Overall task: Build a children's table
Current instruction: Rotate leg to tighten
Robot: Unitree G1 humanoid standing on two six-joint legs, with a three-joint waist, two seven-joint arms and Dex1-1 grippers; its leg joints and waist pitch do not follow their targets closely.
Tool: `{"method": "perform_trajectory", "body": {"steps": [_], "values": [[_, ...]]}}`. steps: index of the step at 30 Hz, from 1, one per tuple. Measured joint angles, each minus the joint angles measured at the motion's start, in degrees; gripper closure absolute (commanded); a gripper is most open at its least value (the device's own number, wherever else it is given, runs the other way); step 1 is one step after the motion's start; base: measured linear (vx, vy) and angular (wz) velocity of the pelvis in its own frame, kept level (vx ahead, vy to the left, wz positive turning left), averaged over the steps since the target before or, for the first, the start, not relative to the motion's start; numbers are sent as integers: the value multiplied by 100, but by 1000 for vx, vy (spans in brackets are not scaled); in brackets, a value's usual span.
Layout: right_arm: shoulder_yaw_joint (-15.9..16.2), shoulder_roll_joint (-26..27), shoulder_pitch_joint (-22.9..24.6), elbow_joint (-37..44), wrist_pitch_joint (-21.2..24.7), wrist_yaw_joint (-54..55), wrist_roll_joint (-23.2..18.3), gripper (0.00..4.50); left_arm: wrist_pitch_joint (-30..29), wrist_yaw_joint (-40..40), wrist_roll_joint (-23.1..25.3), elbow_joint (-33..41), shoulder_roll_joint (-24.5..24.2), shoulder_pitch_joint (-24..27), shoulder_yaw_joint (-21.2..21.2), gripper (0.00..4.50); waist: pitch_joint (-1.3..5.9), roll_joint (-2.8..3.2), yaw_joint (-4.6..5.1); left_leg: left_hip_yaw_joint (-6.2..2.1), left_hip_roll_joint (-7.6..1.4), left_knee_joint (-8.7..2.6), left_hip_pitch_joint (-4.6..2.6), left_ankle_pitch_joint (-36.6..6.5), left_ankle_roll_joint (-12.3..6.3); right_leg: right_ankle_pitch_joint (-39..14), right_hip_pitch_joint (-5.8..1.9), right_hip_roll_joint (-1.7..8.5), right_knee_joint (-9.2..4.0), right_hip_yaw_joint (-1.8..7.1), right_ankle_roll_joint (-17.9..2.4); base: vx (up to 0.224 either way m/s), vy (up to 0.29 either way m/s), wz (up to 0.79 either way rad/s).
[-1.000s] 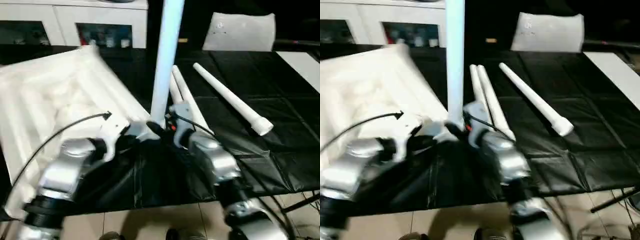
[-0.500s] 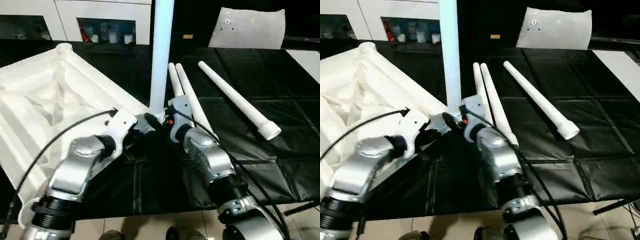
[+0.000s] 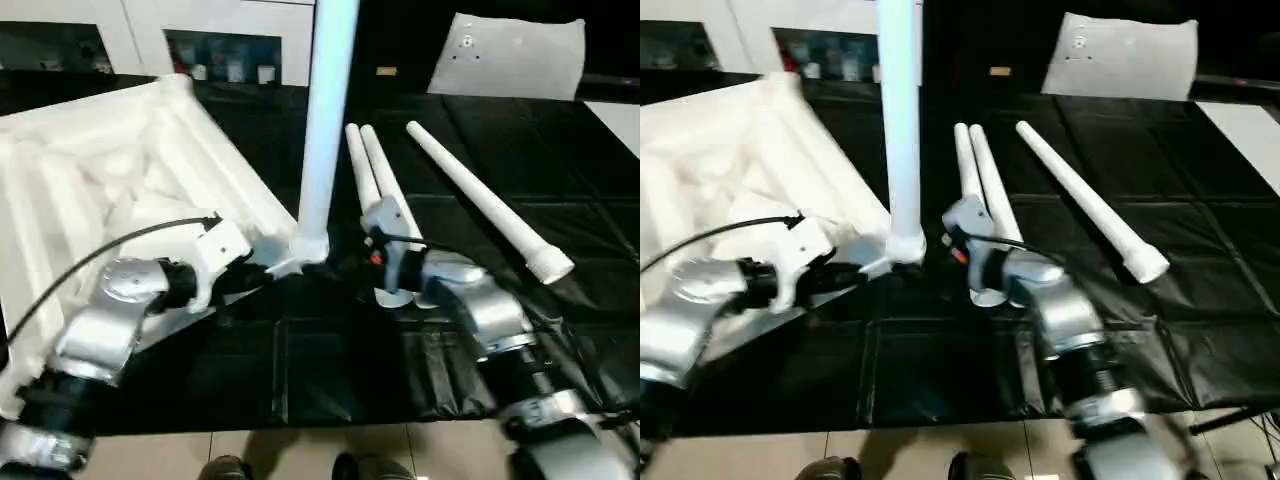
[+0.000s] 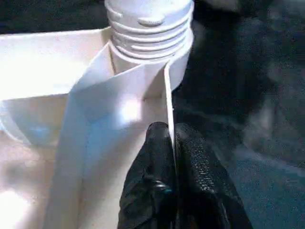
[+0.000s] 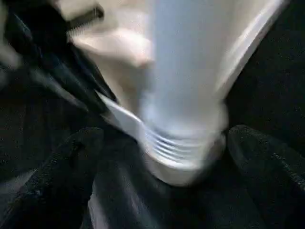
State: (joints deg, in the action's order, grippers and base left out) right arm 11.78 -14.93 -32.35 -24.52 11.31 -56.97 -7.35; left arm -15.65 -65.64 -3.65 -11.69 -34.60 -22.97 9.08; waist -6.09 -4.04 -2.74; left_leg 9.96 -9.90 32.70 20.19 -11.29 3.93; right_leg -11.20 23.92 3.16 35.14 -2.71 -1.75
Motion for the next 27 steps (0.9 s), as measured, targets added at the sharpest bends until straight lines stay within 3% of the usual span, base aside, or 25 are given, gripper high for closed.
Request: {"method": "perform_trajectory", "body": {"steps": [8,9,13,18,27], "values": [[335,83,-351,-533,-316,-557,89,1,379,-977,-52,-335,-318,-312,371,450,2,-9,-57,1,-1,9,1,0,0,4,-1,1,8,0,-7,0,0,0],[337,83,-356,-556,-314,-619,74,28,447,-1025,-51,-385,-318,-340,396,450,2,-10,-68,1,-1,11,1,0,0,4,-2,1,8,0,-7,0,0,0],[337,123,-375,-634,-299,-846,28,38,582,-1167,-40,-556,-318,-447,449,450,2,-11,-75,1,-2,17,1,0,0,5,-3,2,13,-1,-9,0,0,0],[337,218,-435,-847,-344,-981,10,105,737,-1273,-31,-740,-319,-561,531,450,2,-11,-83,1,-6,31,1,0,1,9,-3,2,22,-3,-16,0,0,0],[337,261,-435,-947,-420,-1051,-44,166,847,-1312,-14,-837,-318,-603,549,450,2,-11,-83,1,-8,41,1,0,1,13,-5,2,27,-5,-21,0,0,0]]}}
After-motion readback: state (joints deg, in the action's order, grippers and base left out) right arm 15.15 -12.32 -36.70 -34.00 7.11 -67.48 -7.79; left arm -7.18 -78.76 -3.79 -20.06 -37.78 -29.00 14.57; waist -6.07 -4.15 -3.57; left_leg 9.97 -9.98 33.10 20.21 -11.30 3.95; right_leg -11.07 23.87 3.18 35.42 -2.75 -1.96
